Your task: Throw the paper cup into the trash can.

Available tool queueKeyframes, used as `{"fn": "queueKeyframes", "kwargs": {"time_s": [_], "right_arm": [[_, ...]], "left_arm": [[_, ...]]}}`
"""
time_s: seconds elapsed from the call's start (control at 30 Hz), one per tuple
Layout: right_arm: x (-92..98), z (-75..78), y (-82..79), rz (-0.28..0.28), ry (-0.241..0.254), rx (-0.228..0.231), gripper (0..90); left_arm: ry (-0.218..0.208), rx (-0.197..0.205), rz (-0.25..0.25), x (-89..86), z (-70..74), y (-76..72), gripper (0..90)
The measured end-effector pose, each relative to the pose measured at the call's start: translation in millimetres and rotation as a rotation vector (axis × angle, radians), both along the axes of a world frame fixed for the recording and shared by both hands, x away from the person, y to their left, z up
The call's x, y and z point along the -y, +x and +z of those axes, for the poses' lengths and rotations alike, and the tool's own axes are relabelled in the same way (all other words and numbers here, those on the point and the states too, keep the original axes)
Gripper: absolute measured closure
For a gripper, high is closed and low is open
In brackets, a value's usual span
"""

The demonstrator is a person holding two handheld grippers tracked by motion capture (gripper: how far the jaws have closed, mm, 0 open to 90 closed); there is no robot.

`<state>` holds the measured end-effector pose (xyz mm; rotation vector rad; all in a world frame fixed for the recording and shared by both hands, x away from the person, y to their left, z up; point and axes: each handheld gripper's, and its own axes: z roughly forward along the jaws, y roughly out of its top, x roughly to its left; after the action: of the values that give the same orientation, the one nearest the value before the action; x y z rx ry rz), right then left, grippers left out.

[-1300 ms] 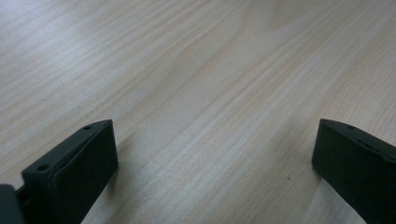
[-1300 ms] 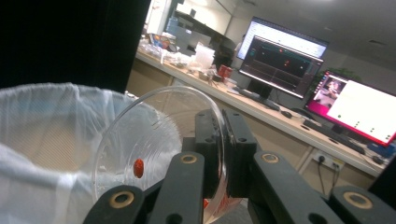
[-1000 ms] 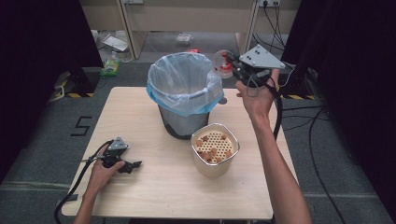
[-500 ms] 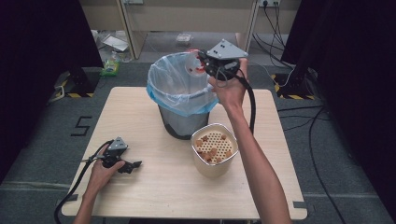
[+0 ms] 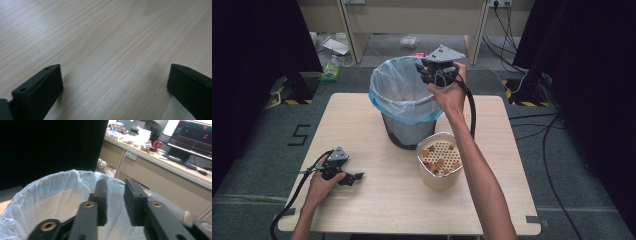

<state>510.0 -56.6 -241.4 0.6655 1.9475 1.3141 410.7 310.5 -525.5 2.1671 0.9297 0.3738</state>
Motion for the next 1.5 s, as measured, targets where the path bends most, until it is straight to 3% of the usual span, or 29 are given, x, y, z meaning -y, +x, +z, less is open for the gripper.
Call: {"fn": "queueKeyframes", "kwargs": {"time_s": [0.13,0.37,0.63,0.73,1.0,1.5], "right_arm": [[13.3,4.7,-5.2,-0.013,0.016,-0.008,66.4],[56.8,8.6,-19.8,-0.060,0.033,-0.018,60.3],[104.7,-0.8,-33.0,-0.122,0.033,-0.076,52.0],[118.4,-9.7,-37.9,-0.144,0.032,-0.127,45.7],[154.2,-45.3,-56.3,-0.210,0.017,-0.179,40.3],[187.4,-122.9,-95.6,-0.242,-0.062,-0.280,38.7]], "left_arm": [[0.000,0.000,0.000,0.0,0.0,0.0,0.0],[-0.001,0.000,0.000,0.0,0.0,0.0,0.0],[0.000,0.000,0.000,0.0,0.0,0.0,0.0],[-0.001,0.000,0.001,0.1,0.0,0.0,0.0],[-0.001,0.000,0.000,0.1,0.0,-0.1,0.0],[-0.001,-0.001,0.000,0.1,0.1,0.0,0.0]]}}
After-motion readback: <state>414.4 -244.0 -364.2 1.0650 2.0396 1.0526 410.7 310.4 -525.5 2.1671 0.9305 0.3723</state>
